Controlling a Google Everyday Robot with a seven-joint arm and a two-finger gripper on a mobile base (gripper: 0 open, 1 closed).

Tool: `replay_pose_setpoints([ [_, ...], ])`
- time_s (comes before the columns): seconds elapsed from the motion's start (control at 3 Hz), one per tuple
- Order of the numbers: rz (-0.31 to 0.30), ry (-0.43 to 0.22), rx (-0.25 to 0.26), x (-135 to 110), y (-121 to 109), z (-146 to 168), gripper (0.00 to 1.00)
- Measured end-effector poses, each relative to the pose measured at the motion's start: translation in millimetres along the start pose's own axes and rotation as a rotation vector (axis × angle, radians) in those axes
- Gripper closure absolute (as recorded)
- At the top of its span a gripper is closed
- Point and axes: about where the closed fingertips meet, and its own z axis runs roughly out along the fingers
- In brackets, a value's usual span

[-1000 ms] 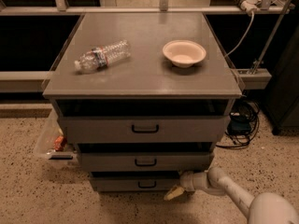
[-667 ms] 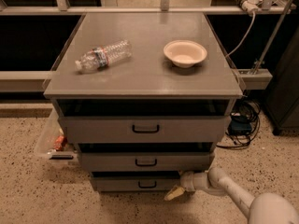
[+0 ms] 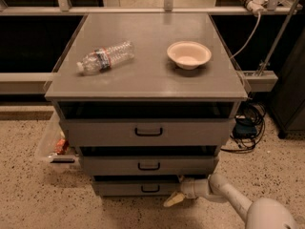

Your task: Open bottom drawer

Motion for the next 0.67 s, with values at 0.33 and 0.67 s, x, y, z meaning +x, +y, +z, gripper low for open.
replay_pose_setpoints([
  [0.33,0.033,-0.01,-0.02,1.0,6.7,2.6,0.0],
  [0.67,0.039,-0.009,-0.025,-1.8,9.1,1.9,0.0],
])
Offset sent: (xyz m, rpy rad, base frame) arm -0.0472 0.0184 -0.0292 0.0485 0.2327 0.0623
